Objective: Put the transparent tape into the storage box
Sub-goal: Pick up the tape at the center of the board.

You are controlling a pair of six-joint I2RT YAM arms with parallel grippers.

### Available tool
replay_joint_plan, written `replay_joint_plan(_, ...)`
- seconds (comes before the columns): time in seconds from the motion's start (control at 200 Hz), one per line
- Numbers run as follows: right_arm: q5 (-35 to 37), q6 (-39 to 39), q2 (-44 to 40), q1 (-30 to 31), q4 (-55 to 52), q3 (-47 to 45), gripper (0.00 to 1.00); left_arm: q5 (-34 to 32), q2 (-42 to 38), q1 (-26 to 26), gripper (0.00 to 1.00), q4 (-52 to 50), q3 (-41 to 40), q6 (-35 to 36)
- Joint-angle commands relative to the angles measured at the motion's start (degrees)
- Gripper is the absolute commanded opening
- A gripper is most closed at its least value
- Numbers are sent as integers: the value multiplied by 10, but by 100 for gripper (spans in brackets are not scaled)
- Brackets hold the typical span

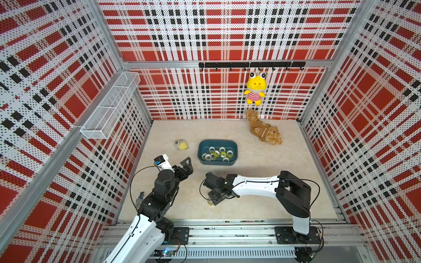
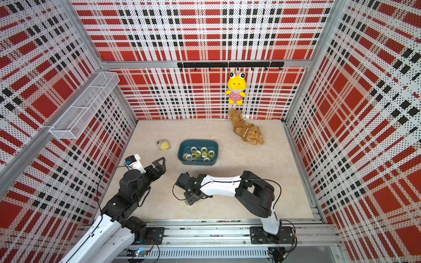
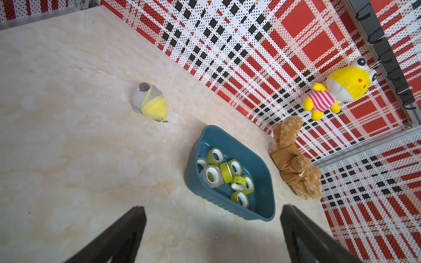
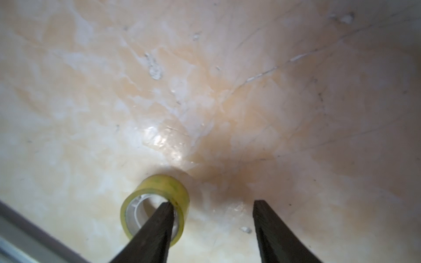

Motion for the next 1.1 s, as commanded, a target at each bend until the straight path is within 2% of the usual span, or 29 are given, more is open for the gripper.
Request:
replay_joint_plan(0.0,74,10,22,8,-78,19,63,-3,0,3,99,-4,11,13)
replay_joint_plan(0.296,112,30,103,44,-113,64,63,-2,-4,3,99,-4,4,10)
replay_joint_plan(0.466,96,56,108,48,-74,33,60,-2,-15,4,99,-3,0,9)
replay_joint_plan(0.531,96,60,98,48,-60,18,52,-2,-17,4,99,-3,-2,9)
replay_joint_plan(0.601,98,64,87,47,-50,5,30,-3,-18,4,99,-3,-1,10)
replay_joint_plan(0.651,100,63,83,47,-46,-1,18,-3,-18,4,99,-4,0,9)
replay_joint_plan(0.782,112,62,75,47,-50,-5,0,-1,-17,4,99,-3,2,9)
replay_joint_plan(1.093,122,56,-43,18,-39,-21,0,-3,-21,3,99,-3,10,4)
